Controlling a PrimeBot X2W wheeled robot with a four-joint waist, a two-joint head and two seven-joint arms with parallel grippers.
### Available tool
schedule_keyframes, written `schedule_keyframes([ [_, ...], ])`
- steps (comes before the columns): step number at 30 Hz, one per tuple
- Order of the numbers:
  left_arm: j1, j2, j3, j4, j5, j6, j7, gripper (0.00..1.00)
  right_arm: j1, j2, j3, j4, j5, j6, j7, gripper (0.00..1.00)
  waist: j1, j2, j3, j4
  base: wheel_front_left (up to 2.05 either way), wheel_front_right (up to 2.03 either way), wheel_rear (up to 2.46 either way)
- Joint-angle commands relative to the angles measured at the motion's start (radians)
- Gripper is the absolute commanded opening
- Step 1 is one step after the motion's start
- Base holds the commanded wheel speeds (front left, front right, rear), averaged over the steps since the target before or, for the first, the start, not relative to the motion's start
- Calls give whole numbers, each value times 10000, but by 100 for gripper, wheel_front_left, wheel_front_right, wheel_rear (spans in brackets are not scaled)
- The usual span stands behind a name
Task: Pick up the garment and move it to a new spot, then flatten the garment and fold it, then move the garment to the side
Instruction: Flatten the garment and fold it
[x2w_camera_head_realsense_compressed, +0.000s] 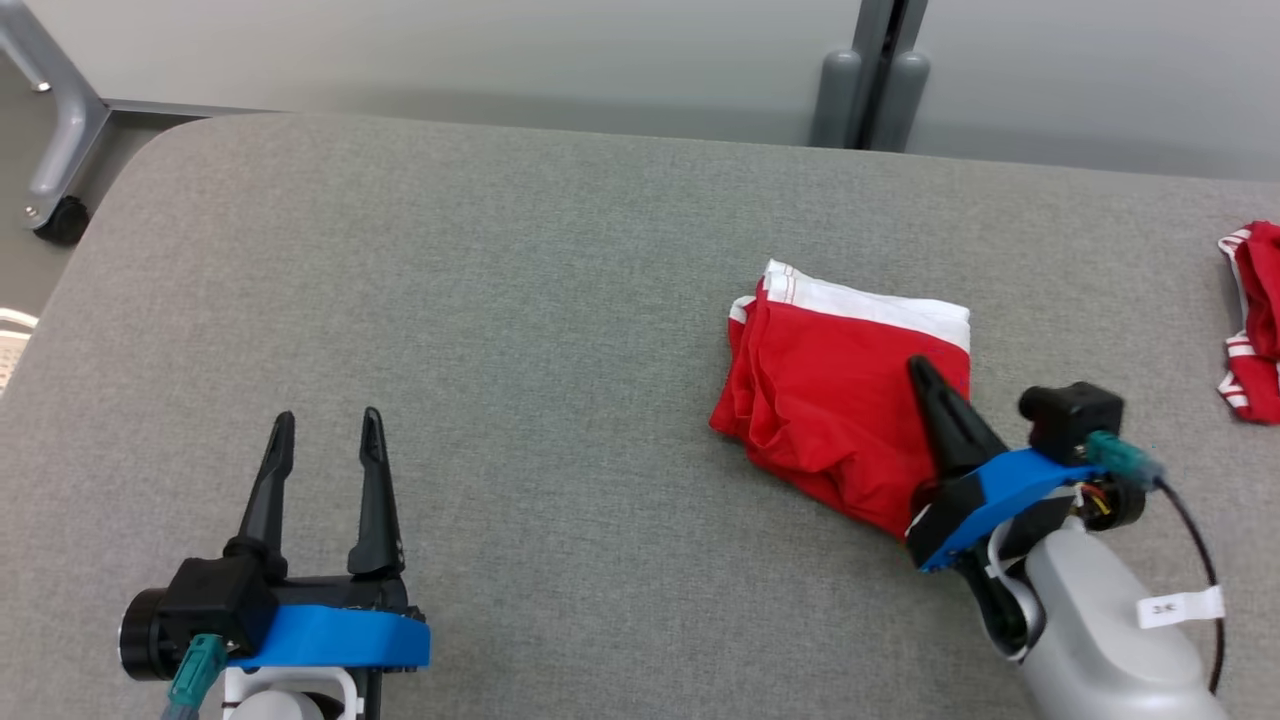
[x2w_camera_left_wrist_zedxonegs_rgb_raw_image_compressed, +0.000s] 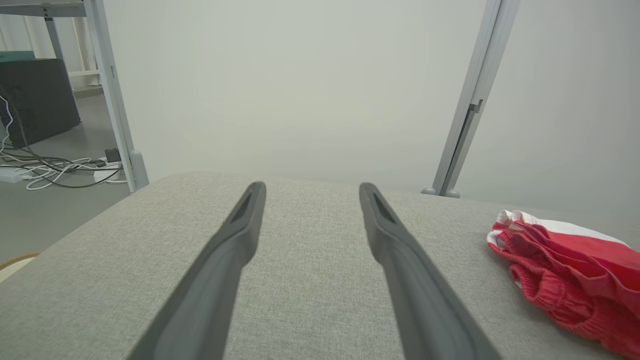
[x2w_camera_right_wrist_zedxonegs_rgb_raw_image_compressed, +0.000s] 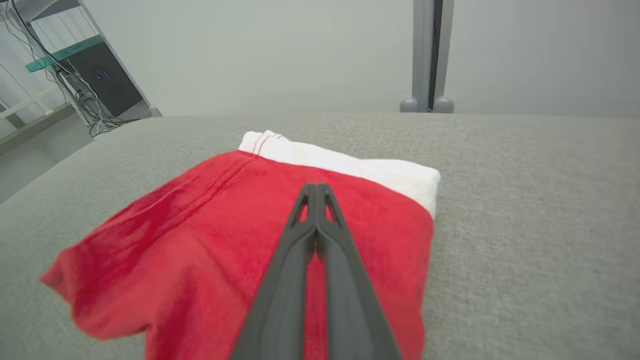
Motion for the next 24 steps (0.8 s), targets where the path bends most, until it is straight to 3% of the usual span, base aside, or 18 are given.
schedule_keyframes([
  [1, -157, -7, -10, 11, 41, -31, -27, 100, -178, 159, 68, 264, -213, 1, -43, 0, 0, -2, 38, 84, 0, 0, 0],
  [12, -254, -9, -204, 58, 12, -6, -25, 100, -641, 1063, 1337, 1373, -400, 1, -44, 0, 0, -2, 220, 423, 0, 0, 0],
  [19, -268, -10, -216, 77, 96, 22, -27, 100, -699, 1094, 2704, 928, 523, 3, -40, 0, 0, -2, 234, 285, 0, 0, 0],
  [24, -246, -12, -162, 135, 154, 17, -27, 100, -742, 1086, 2568, 467, 284, 1, -40, 0, 0, -2, 150, -121, 0, 0, 0],
])
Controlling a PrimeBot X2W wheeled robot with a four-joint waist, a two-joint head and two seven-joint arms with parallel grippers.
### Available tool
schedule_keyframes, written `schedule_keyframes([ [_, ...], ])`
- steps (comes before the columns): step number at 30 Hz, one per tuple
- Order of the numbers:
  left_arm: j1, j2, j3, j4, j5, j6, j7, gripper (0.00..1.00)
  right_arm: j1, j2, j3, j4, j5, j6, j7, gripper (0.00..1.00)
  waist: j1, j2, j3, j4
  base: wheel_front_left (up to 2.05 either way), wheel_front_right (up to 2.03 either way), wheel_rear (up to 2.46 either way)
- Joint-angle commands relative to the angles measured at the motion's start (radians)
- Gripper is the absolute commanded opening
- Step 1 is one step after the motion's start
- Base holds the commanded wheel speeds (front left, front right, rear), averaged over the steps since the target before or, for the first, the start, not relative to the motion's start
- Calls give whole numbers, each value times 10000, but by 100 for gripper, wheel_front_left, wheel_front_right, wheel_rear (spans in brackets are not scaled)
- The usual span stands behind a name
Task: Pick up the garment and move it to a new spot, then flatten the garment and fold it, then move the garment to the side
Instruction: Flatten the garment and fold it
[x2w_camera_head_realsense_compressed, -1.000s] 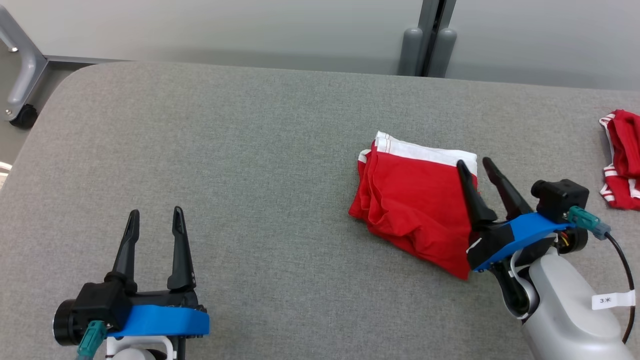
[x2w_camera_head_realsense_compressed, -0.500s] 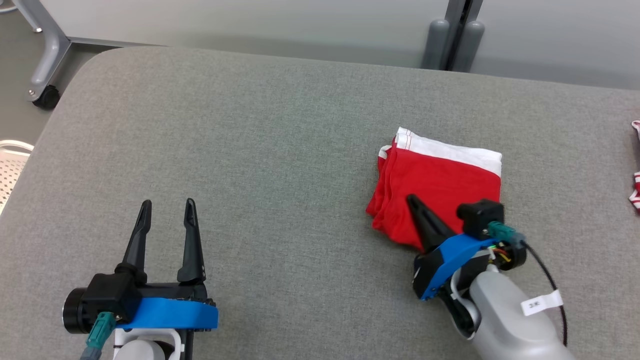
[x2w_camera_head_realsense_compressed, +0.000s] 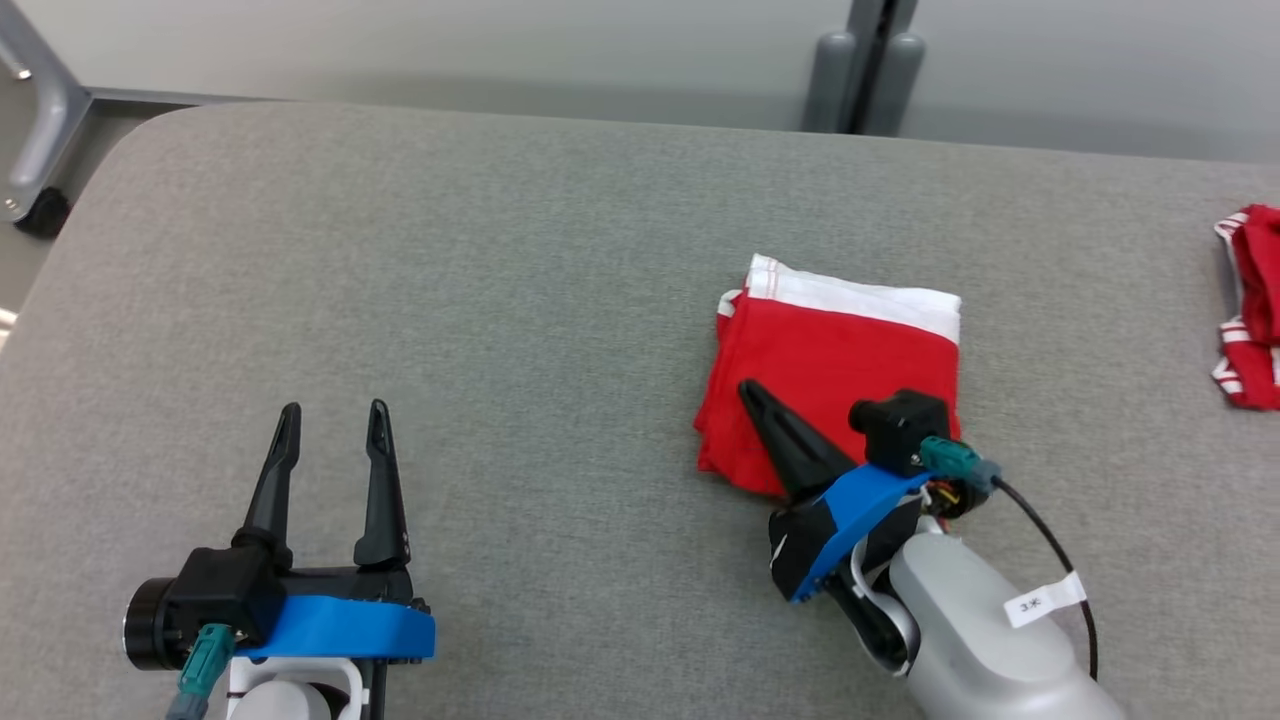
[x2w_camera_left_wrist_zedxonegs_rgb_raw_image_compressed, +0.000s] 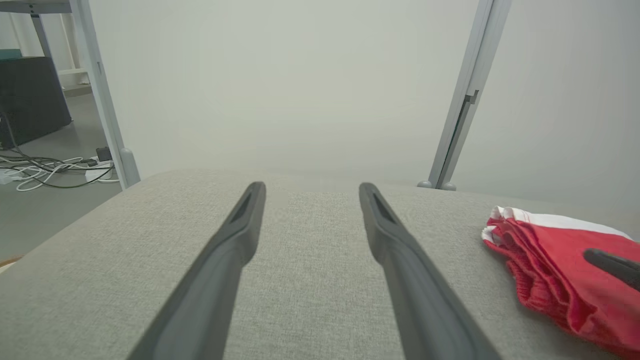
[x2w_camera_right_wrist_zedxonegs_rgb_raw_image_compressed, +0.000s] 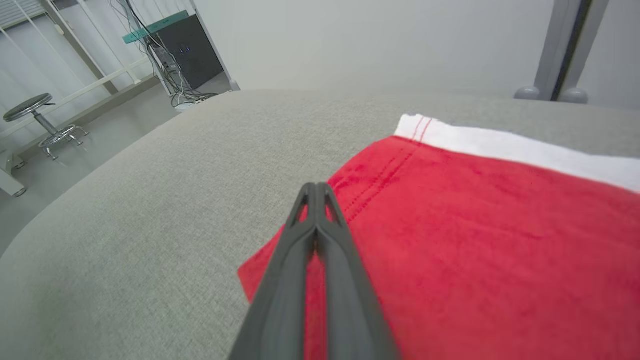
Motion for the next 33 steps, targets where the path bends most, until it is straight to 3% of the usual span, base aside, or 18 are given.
schedule_keyframes([
  [1, -59, -13, -3, 18, 82, -14, -23, 100, -30, -51, -115, -126, -126, 1, -34, 0, 0, -2, -97, -151, 0, 0, 0],
  [4, -60, -13, 69, 40, 177, -70, -25, 100, 331, -252, -711, -688, -463, 1, -31, 0, 0, -2, -224, -462, 0, 0, 0],
  [6, -10, -16, 150, 92, 247, -86, -23, 100, 549, -470, -1154, -1162, -789, 1, -33, 31, 0, -2, -339, -701, 0, 0, 0],
  [7, 15, -14, 172, 101, 273, -112, -25, 100, 681, -565, -1440, -1437, -931, 1, -33, 78, 0, -2, -392, -808, 0, 0, 0],
  [8, 57, -10, 227, 122, 311, -136, -25, 100, 856, -635, -1701, -1696, -1018, 1, -33, 100, 0, -2, -461, -935, 0, 0, 0],
  [14, 280, -10, 434, 273, 468, -234, -25, 100, 2129, -1082, -3278, -2914, -1582, 1, -31, 100, 0, -2, -891, -1523, 0, 0, 0],
  [19, 493, -8, 596, 420, 647, -262, -23, 100, 3192, -1065, -4190, -3757, -1923, 1, -32, 100, 0, -2, -1200, -1827, 0, 0, 0],
  [33, 1001, 87, 878, 776, 1036, -211, -23, 100, 5597, -364, -5310, -5347, -2611, 1, -32, 100, 0, -2, -2010, -1499, 0, 0, 0],
])
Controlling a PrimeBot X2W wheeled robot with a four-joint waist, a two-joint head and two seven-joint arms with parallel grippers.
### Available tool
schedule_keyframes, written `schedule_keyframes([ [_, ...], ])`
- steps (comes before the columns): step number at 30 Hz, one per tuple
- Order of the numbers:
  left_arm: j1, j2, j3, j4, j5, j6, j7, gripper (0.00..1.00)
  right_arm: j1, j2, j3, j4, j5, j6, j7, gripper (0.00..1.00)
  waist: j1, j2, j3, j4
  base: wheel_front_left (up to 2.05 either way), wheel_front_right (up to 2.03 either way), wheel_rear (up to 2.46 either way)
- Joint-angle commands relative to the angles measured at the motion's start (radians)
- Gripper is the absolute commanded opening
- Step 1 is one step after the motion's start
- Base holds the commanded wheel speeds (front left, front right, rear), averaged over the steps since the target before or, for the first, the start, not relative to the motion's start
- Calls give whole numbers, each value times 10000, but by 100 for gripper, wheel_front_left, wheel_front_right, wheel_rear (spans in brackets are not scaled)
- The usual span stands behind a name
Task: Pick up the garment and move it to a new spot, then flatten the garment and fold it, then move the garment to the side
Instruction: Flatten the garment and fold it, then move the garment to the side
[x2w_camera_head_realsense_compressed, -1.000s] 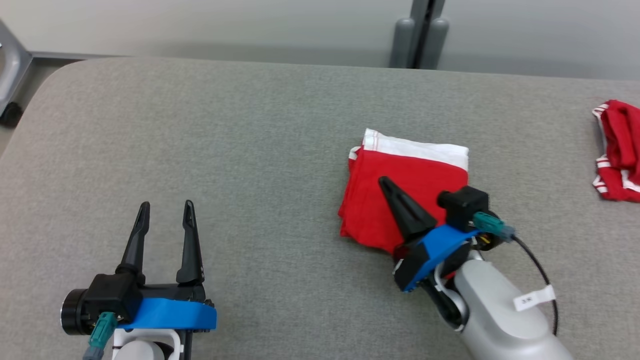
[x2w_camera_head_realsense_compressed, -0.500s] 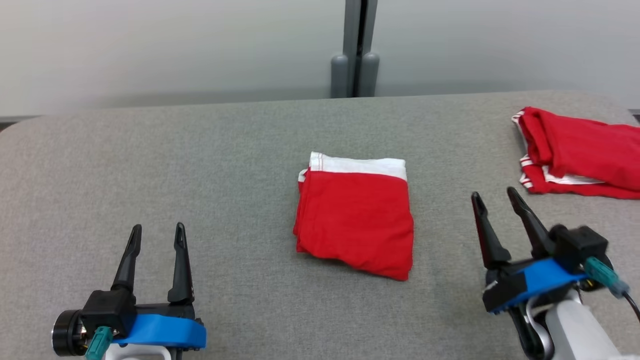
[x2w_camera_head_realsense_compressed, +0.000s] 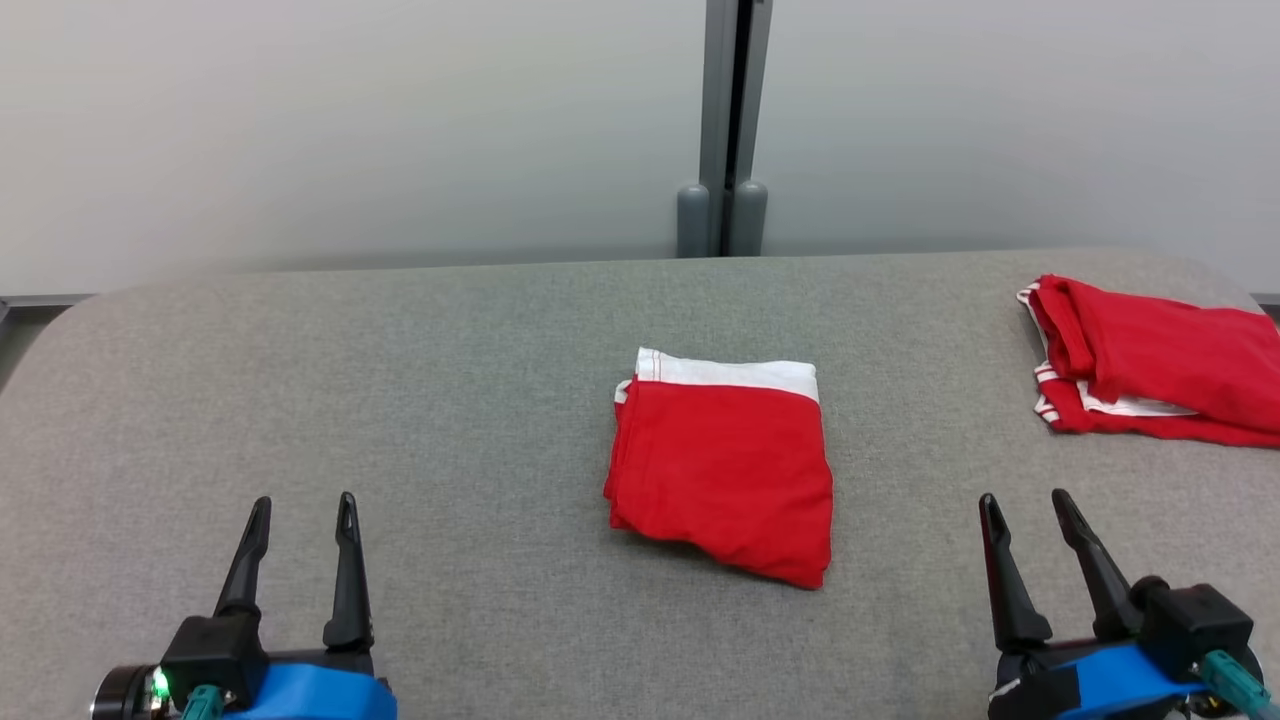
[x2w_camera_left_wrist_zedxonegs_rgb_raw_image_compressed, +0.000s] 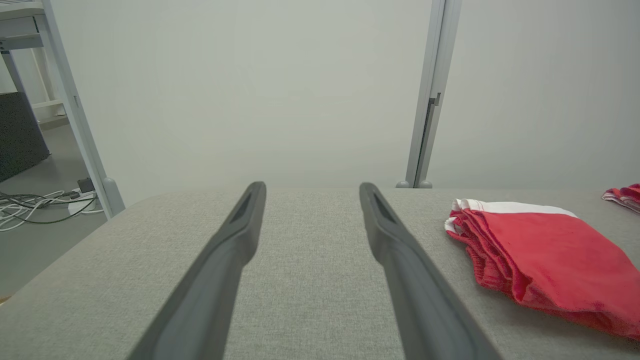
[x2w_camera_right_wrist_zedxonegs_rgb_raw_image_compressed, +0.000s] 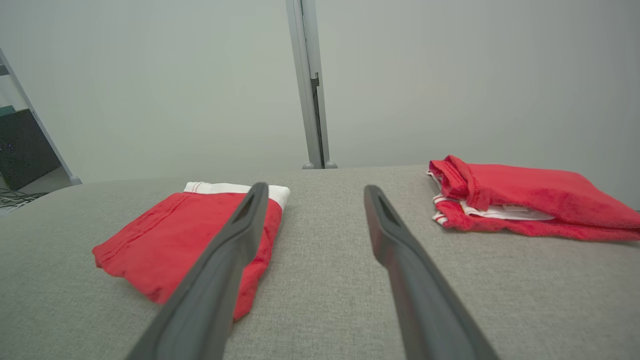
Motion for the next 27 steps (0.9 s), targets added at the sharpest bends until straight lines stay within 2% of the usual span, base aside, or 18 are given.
schedule_keyframes([
  [1, 152, 36, 41, -15, 80, 22, -25, 100, 231, 63, -82, -89, -126, 1, -28, 100, 1, 1, -56, 40, 0, 0, 0],
  [15, 309, 139, 80, 138, -2, 141, -25, 100, 525, 319, -440, -309, -511, 1, 227, 100, 1, 1, -156, 279, 0, 0, 0],
  [27, 262, 160, -7, 221, -110, 276, -25, 100, 538, 350, -444, -373, -517, 1, 361, 100, 1, 1, -104, 229, 0, 0, 0],
])
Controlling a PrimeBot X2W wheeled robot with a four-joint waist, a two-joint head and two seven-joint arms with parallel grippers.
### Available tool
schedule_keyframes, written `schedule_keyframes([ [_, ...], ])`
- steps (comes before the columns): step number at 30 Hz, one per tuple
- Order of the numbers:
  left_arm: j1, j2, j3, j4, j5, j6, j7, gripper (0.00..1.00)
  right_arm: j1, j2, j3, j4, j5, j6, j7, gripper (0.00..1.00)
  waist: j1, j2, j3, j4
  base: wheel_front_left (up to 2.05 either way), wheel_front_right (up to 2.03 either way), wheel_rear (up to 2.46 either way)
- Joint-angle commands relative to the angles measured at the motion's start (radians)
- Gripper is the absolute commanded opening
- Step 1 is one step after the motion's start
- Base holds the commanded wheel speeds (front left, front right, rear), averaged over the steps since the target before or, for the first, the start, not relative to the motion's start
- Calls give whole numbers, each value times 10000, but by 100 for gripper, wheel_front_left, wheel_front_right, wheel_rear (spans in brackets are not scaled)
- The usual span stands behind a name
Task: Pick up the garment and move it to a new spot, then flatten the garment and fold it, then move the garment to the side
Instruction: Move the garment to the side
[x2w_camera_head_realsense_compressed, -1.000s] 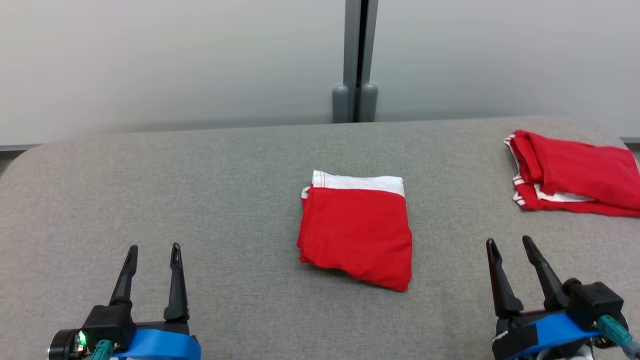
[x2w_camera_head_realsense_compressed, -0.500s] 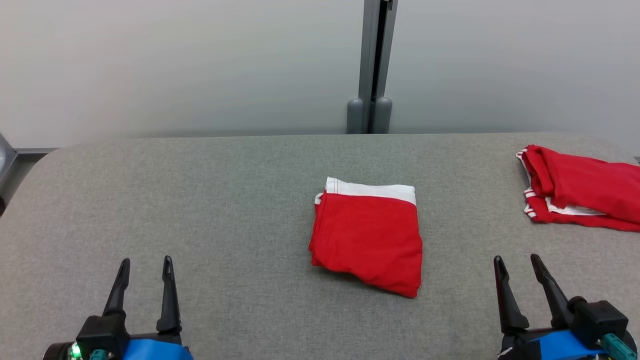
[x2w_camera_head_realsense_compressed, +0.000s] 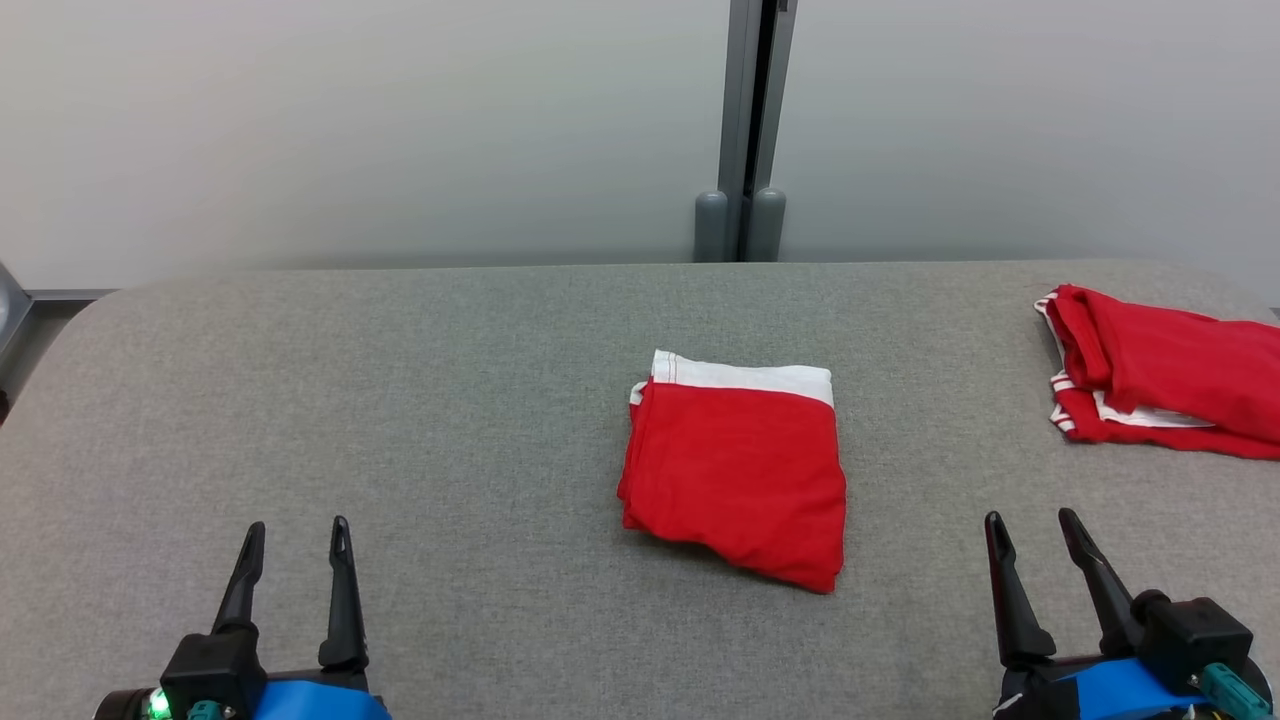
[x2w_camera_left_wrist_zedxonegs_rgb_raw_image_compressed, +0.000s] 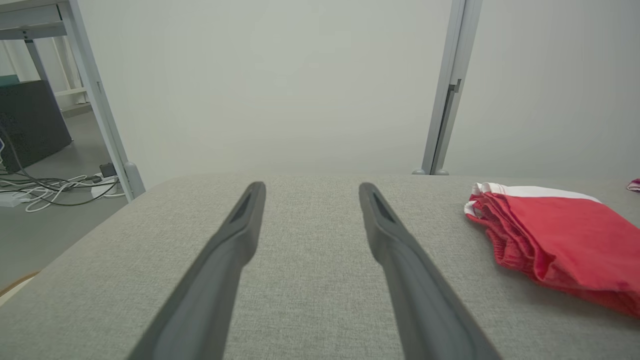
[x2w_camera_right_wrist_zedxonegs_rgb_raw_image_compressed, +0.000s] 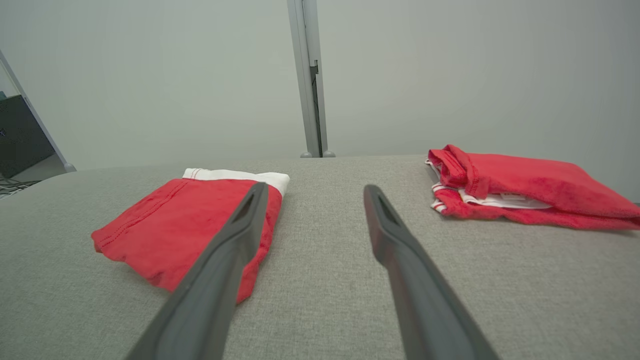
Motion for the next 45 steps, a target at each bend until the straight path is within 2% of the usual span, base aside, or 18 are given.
schedule_keyframes([
  [1, -11, 59, -23, 34, -65, 54, -27, 100, 85, 15, -22, -42, -38, 1, -19, 100, 0, 0, 1, -4, 0, 0, 0],
  [20, -146, 161, -92, 74, -177, 155, -27, 100, -101, 21, 23, 219, 22, 1, 88, 100, 0, 0, 112, -9, 0, 0, 0],
  [29, -510, 111, -237, -22, -271, 172, -27, 100, -2297, -107, 752, 333, -218, 1, 408, 100, 0, 0, 587, 137, 0, 0, 0],
  [36, -930, 77, -371, 19, -310, 114, -25, 100, -4239, -320, 1100, 2104, -285, 1, 1028, 100, 0, 0, 1134, 478, 0, 0, 0],
  [45, -1352, 13, -403, 25, -407, 155, -27, 100, -5312, -290, 997, 4851, -193, 1, 952, 100, 0, 0, 1801, 864, 0, 0, 0],
])
